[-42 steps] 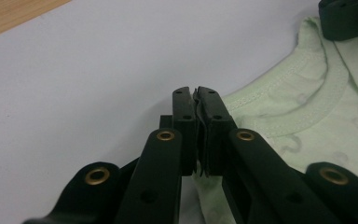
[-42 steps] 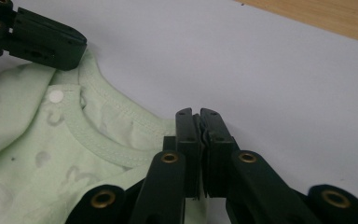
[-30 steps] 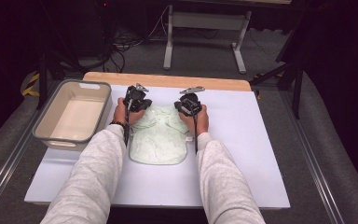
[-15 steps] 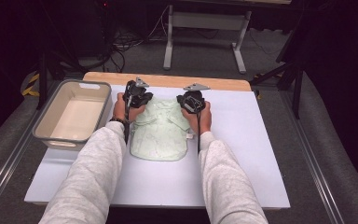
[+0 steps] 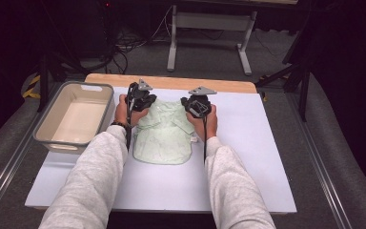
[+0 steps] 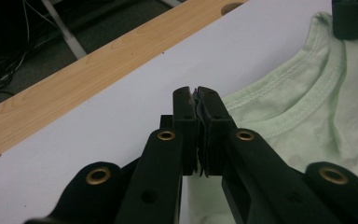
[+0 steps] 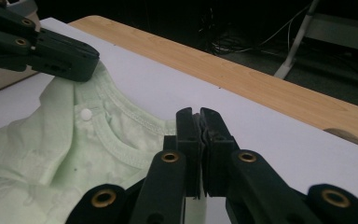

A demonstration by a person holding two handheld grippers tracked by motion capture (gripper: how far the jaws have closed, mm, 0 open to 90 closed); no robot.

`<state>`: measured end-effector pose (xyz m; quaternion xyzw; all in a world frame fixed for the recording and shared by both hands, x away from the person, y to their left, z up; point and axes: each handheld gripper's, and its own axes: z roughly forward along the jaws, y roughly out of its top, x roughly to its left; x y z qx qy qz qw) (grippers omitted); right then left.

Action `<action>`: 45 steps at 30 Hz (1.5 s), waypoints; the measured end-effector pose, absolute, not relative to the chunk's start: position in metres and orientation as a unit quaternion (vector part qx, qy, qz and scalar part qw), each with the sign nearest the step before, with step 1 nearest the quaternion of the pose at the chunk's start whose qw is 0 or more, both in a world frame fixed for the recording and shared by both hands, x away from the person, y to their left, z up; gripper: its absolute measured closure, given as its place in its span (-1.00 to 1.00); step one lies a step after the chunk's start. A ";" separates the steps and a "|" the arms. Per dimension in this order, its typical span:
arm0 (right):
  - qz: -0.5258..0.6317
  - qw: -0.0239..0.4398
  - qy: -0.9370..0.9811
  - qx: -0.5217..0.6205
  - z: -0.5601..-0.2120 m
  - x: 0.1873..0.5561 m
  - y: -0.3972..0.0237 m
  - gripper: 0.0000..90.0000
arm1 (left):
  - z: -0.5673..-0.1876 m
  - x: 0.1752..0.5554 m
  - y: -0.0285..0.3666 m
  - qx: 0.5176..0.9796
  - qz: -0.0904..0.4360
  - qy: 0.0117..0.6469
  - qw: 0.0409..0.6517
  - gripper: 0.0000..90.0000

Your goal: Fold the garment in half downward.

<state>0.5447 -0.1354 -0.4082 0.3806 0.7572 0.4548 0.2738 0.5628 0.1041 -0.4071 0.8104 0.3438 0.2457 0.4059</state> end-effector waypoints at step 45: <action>0.492 0.249 0.783 0.287 -0.418 0.457 -0.146 0.95 | -0.439 0.469 0.120 0.796 0.255 0.312 0.451 0.91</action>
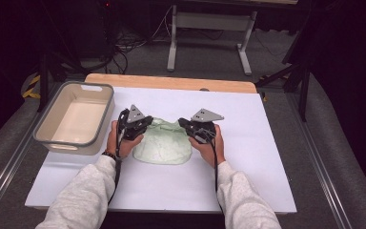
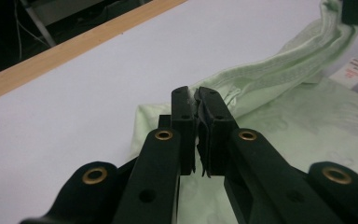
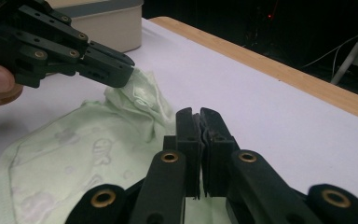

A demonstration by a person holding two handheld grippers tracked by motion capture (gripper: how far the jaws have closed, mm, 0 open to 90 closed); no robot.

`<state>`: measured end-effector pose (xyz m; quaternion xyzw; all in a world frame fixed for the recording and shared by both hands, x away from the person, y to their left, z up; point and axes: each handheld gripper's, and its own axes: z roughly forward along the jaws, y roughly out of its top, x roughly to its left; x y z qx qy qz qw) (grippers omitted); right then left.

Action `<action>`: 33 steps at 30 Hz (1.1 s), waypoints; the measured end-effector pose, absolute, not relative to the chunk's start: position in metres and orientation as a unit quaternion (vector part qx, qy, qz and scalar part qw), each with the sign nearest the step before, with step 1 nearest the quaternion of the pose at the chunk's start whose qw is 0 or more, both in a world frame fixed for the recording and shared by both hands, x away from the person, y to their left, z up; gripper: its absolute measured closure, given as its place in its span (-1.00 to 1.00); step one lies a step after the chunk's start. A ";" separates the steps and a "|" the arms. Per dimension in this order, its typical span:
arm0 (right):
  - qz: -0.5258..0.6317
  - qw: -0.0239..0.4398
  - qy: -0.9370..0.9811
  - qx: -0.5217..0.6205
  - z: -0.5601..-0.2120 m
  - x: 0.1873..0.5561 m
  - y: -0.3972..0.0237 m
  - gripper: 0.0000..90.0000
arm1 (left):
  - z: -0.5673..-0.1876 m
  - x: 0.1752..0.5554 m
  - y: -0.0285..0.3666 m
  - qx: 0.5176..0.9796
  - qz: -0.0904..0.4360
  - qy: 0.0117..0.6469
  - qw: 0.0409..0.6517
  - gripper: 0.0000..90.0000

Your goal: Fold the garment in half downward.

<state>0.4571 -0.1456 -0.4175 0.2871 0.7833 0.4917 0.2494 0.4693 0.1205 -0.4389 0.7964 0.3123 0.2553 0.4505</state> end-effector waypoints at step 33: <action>0.457 0.194 0.839 0.223 -0.455 0.392 -0.154 0.94 | -0.470 0.395 0.137 0.863 0.240 0.213 0.389 0.92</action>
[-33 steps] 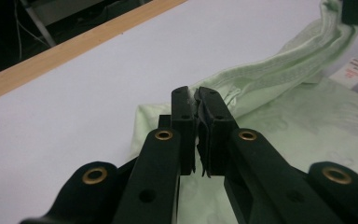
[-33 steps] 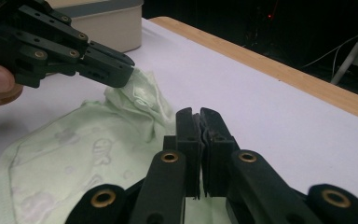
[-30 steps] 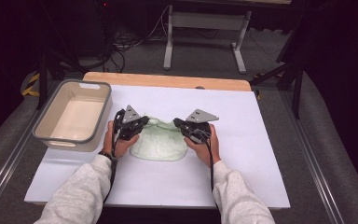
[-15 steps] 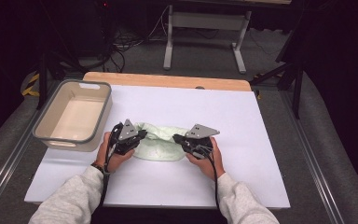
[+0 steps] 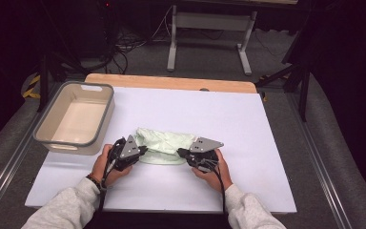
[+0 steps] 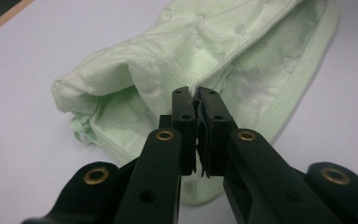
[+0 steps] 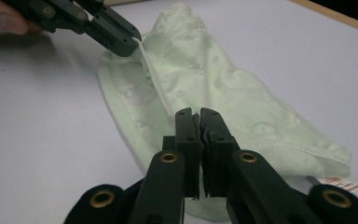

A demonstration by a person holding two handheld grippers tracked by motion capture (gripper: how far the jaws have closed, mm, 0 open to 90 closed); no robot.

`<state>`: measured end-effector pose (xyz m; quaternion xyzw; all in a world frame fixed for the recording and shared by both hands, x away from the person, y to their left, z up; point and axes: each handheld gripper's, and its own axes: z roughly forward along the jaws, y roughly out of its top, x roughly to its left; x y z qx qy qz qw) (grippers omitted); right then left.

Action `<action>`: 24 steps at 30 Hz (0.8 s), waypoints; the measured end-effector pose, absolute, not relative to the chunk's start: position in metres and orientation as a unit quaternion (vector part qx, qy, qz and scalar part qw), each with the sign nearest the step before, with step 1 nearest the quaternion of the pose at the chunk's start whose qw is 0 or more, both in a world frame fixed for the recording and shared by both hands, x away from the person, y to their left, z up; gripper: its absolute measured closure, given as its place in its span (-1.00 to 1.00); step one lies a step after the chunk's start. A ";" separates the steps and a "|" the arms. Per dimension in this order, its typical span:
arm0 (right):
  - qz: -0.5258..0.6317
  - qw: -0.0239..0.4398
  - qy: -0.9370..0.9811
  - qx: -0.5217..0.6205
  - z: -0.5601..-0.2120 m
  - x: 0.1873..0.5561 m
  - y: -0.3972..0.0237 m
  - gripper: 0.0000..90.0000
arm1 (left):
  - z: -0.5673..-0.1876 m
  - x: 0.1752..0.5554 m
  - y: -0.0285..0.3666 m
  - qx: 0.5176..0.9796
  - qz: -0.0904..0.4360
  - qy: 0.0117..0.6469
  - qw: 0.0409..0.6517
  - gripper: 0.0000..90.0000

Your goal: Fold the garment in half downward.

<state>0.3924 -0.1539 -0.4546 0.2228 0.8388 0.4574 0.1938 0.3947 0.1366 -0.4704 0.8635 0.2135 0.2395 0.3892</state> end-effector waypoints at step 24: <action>0.449 0.184 0.846 0.220 -0.453 0.370 -0.169 0.90 | -0.465 0.357 0.150 0.861 0.228 0.194 0.412 0.84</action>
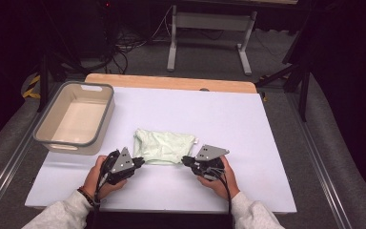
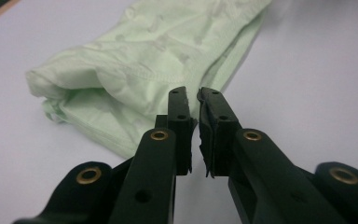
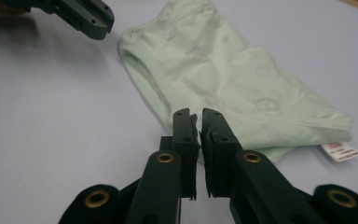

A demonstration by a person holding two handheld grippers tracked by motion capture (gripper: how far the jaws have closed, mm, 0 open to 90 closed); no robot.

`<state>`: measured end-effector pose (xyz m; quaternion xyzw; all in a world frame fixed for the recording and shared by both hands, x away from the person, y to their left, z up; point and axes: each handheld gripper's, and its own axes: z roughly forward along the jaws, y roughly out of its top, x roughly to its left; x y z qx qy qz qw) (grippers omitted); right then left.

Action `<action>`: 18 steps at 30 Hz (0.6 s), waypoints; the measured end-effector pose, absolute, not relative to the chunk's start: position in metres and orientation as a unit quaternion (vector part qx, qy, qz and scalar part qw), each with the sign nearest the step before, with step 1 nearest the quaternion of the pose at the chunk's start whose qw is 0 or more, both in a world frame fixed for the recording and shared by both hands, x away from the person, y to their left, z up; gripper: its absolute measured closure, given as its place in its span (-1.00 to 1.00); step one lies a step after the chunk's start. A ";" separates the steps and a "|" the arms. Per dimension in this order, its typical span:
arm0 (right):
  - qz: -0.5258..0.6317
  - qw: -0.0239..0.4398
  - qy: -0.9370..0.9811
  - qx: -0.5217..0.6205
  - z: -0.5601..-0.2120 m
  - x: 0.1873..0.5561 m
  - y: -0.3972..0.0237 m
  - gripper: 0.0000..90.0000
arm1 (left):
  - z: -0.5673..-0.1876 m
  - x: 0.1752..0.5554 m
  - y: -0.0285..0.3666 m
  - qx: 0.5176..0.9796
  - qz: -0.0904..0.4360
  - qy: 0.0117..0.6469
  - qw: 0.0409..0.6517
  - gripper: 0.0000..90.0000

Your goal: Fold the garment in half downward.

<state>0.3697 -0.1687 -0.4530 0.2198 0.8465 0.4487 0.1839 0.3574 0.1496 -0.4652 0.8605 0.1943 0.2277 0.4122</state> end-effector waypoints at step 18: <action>0.426 0.171 0.856 0.237 -0.468 0.391 -0.151 1.00 | -0.472 0.397 0.131 0.881 0.167 0.197 0.396 0.60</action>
